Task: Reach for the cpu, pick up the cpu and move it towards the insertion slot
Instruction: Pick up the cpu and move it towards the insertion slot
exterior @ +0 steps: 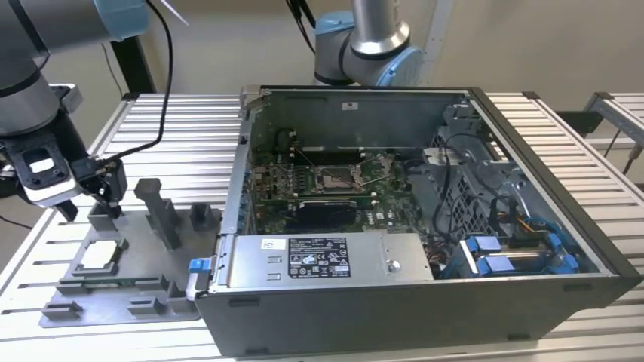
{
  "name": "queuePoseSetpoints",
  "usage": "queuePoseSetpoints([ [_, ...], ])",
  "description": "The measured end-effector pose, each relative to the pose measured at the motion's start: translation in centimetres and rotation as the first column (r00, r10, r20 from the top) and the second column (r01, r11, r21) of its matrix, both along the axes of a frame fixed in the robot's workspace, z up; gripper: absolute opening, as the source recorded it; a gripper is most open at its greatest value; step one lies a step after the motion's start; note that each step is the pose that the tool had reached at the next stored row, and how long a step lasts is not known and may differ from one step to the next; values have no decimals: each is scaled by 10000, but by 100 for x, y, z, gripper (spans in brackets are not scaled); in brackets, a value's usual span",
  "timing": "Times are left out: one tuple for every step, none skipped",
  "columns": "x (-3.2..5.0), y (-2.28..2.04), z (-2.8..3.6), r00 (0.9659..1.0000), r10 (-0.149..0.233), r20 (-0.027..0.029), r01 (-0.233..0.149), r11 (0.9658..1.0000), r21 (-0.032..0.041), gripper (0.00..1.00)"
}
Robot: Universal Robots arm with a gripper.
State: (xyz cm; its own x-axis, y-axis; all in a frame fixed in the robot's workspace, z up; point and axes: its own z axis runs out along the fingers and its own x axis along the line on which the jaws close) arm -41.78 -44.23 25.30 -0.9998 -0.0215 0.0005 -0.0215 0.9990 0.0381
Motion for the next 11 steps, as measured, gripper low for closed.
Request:
queuePoseSetpoints([
  [-3, -2, -12, 10000, 0, 1, 0, 10000, 1, 100],
  [-6, -5, -23, 10000, -1, 2, 1, 10000, 1, 100],
  [-9, -9, -36, 10000, -2, 3, 2, 10000, 2, 100],
  [-12, -11, -46, 10000, -2, 1, 2, 10000, 1, 100],
  [-14, -13, -59, 10000, -2, 1, 2, 10000, 1, 100],
  [-17, -16, -72, 10000, -1, 1, 1, 10000, 0, 100],
  [-20, -18, -83, 10000, -1, 0, 1, 10000, 0, 100],
  [-24, -20, -96, 10000, -1, -1, 1, 10000, -1, 100],
  [-28, -21, -107, 10000, -1, -1, 1, 10000, -1, 100],
  [-31, -23, -117, 10000, 0, 1, 0, 10000, 0, 100],
  [-37, -27, -127, 10000, -1, 1, 1, 10000, 1, 100],
])
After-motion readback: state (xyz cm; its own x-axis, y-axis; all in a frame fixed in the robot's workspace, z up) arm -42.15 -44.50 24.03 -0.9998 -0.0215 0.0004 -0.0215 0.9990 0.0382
